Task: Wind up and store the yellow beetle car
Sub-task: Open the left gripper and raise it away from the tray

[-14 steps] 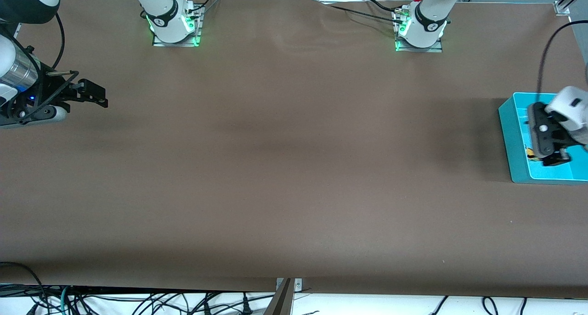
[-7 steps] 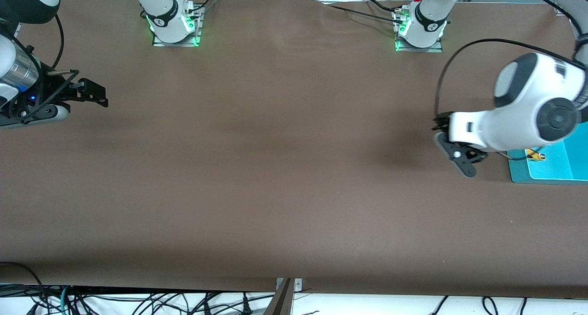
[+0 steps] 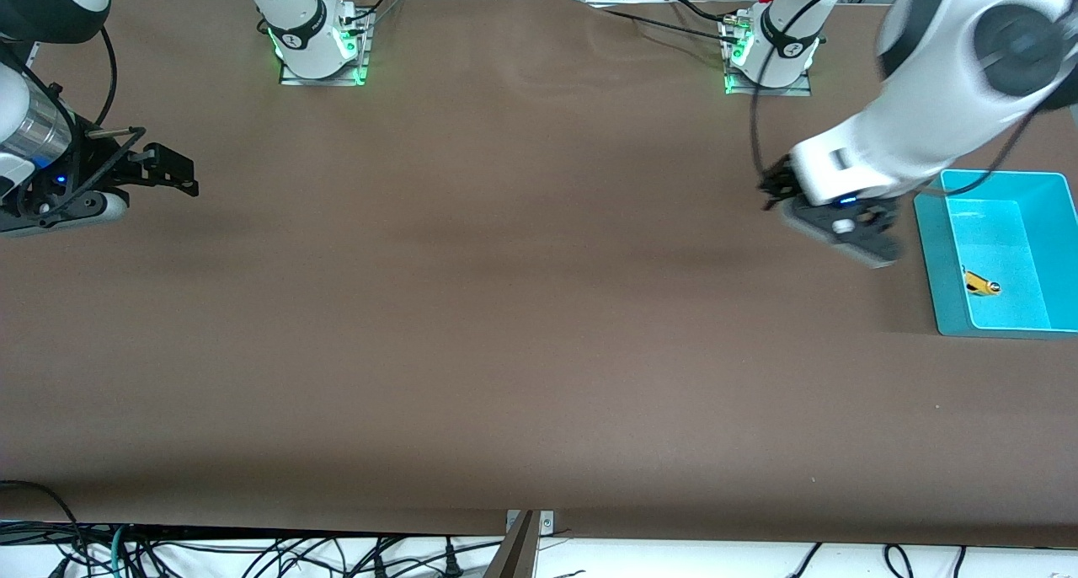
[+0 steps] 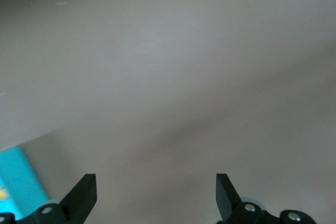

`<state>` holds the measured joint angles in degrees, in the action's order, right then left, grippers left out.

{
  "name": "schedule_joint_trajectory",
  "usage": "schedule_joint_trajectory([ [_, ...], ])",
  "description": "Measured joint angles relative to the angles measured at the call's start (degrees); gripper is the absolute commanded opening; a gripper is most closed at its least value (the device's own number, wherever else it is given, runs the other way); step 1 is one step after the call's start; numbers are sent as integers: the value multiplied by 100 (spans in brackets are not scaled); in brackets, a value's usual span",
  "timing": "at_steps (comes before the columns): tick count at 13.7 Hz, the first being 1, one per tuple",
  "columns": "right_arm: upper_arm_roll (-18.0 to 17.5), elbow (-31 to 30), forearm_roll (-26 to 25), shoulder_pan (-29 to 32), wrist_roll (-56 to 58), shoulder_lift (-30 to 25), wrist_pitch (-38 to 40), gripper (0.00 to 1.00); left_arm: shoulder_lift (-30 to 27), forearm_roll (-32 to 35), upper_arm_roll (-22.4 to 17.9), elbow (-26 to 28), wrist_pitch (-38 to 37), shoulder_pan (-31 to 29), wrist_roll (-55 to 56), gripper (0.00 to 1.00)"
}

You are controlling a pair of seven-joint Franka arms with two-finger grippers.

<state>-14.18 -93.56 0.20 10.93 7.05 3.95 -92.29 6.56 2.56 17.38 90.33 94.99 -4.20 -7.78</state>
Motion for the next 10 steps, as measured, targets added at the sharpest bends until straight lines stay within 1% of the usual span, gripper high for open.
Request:
schedule_joint_trajectory([
  [1, 0, 0, 0, 0, 0, 0, 0, 100, -164, -16, -497, 76, -1, 122, 34, 100],
  [2, 1, 0, 0, 0, 1, 0, 0, 100, -281, -37, -865, 201, 40, 179, 34, 100],
  [3, 1, 0, 0, 0, 1, 0, 0, 100, -395, -44, -1116, 371, 88, 230, 34, 100],
  [4, 1, 0, 0, 0, 1, 0, 0, 100, -489, -44, -1269, 530, 100, 291, 36, 100],
  [6, 1, 0, 0, 0, 1, 0, 0, 100, -594, -44, -1331, 706, 119, 362, 78, 100],
  [10, 1, 0, 0, 0, 2, 0, 0, 100, -630, -47, -1344, 710, 124, 410, 171, 100],
])
